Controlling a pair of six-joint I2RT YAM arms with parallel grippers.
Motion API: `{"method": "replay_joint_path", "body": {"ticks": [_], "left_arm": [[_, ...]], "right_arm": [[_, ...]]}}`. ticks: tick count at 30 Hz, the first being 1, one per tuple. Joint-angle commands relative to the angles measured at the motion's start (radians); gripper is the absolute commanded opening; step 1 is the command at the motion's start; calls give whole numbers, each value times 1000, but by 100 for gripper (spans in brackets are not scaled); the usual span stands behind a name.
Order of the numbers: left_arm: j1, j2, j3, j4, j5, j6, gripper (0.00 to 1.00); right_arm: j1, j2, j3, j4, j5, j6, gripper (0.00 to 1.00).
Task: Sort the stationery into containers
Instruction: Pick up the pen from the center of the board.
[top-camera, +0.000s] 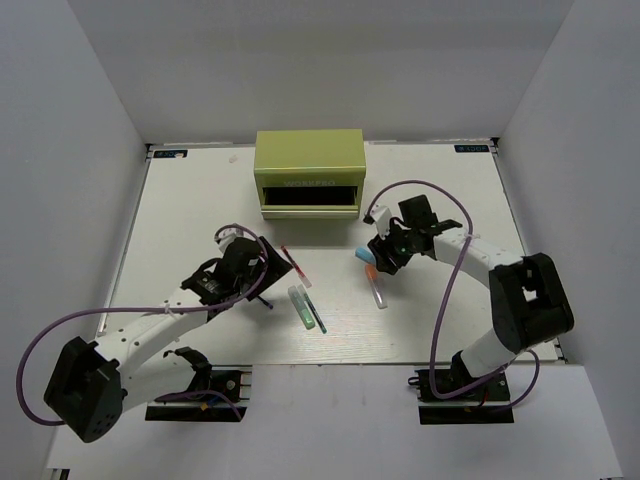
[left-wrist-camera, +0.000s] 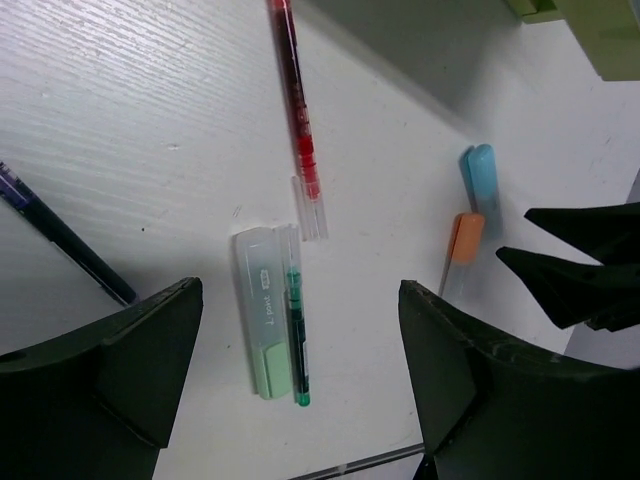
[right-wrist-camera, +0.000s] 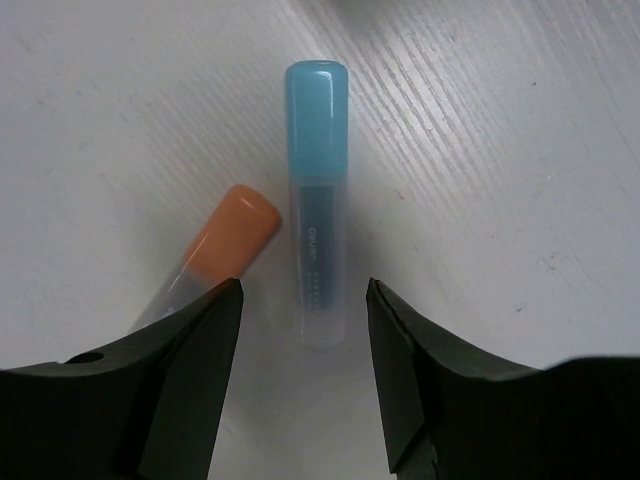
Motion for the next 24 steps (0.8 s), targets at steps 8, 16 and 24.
{"method": "replay_joint_path", "body": {"ticks": [8,16,24], "left_arm": [[-4,50,78,-123,29,43,90],[6,64,35,-54,100,33,99],[6,73,56,-104,91,13,99]], "right_arm": [[-4,101,3,138,99,31,58],[8,126,-31,162,112,36,53],[-1,36,-91,110,51,-78,25]]}}
